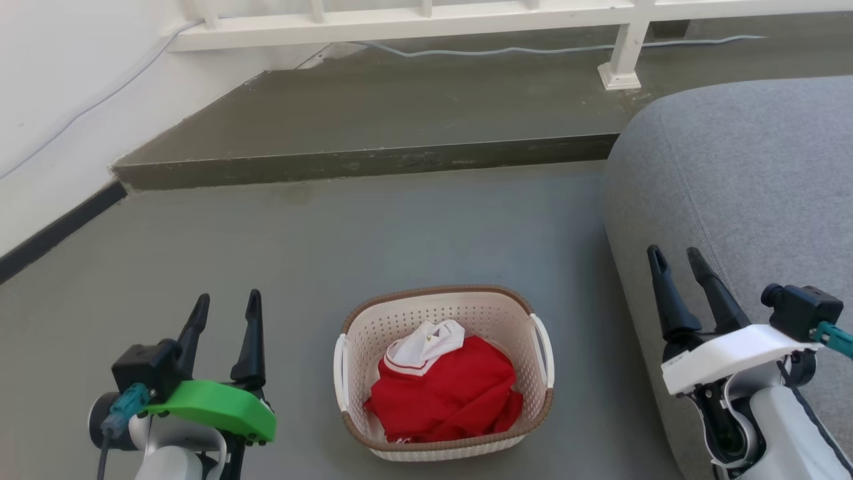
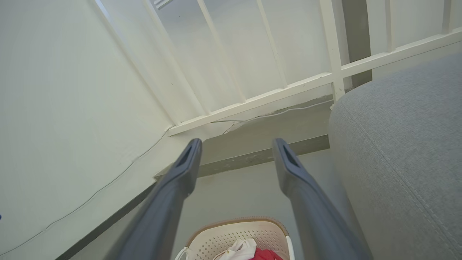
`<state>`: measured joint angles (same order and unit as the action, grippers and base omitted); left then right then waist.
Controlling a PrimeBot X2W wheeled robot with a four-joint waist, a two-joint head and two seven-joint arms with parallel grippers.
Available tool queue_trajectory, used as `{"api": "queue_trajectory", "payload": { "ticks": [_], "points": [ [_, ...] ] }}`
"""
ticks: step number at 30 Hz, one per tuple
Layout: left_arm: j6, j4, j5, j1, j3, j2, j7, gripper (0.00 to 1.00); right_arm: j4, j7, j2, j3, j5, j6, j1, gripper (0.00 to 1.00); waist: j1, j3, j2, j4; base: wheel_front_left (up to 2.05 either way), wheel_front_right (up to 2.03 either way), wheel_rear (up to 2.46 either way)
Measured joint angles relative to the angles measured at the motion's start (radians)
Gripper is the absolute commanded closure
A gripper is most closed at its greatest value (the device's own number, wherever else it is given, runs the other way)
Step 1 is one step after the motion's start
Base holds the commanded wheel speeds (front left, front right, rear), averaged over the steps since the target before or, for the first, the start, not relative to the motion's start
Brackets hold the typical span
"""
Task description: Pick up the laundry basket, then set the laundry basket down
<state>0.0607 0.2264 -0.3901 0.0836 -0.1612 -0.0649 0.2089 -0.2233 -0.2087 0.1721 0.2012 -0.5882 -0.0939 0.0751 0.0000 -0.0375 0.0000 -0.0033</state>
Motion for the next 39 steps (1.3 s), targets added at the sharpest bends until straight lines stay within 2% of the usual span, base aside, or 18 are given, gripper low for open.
{"api": "queue_trajectory", "payload": {
  "ticks": [13, 39],
  "points": [
    [-0.001, -0.01, 0.163, 0.021, -0.006, 0.011, 0.042, 0.0, -0.012, -0.04, -0.004, 0.016, 0.163, 0.0, 0.021, 0.0, 0.0, -0.009, 0.0, 0.001, 0.0, 0.0, 0.0],
    [0.001, -0.006, 0.166, 0.021, 0.009, 0.017, 0.043, 0.0, -0.041, -0.041, -0.038, -0.018, 0.181, -0.01, 0.022, 0.0, 0.0, -0.041, 0.0, 0.0, 0.0, 0.0, 0.0]
  ]
}}
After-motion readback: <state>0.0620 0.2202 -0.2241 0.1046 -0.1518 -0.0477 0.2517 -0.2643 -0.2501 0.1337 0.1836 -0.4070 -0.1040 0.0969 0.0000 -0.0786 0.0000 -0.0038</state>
